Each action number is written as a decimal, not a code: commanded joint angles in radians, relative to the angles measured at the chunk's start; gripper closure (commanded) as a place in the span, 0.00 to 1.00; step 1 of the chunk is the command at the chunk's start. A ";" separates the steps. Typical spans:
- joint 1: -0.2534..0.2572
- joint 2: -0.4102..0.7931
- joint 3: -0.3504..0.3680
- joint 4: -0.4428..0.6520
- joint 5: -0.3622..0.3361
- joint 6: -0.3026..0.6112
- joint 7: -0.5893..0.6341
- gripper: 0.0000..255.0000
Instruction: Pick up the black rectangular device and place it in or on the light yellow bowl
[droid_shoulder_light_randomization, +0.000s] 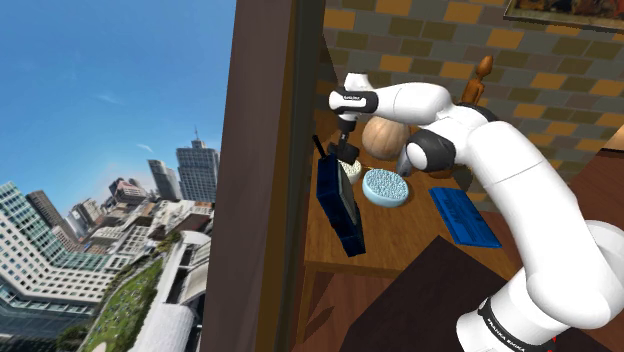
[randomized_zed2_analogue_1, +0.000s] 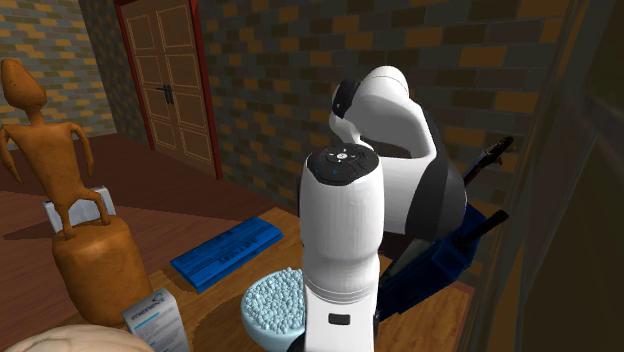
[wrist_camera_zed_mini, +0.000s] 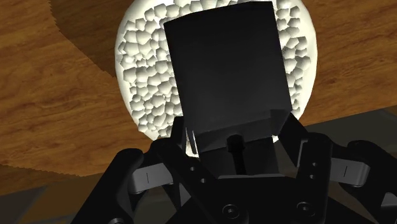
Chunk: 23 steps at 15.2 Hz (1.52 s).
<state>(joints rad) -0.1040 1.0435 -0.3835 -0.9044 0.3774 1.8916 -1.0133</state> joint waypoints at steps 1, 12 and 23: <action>0.000 0.011 0.002 -0.006 0.003 0.018 -0.002 1.00; 0.000 0.030 0.006 -0.012 0.007 0.042 -0.005 1.00; -0.005 -0.021 -0.004 0.026 -0.006 -0.044 0.004 0.00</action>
<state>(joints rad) -0.1077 1.0265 -0.3871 -0.8871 0.3732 1.8605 -1.0112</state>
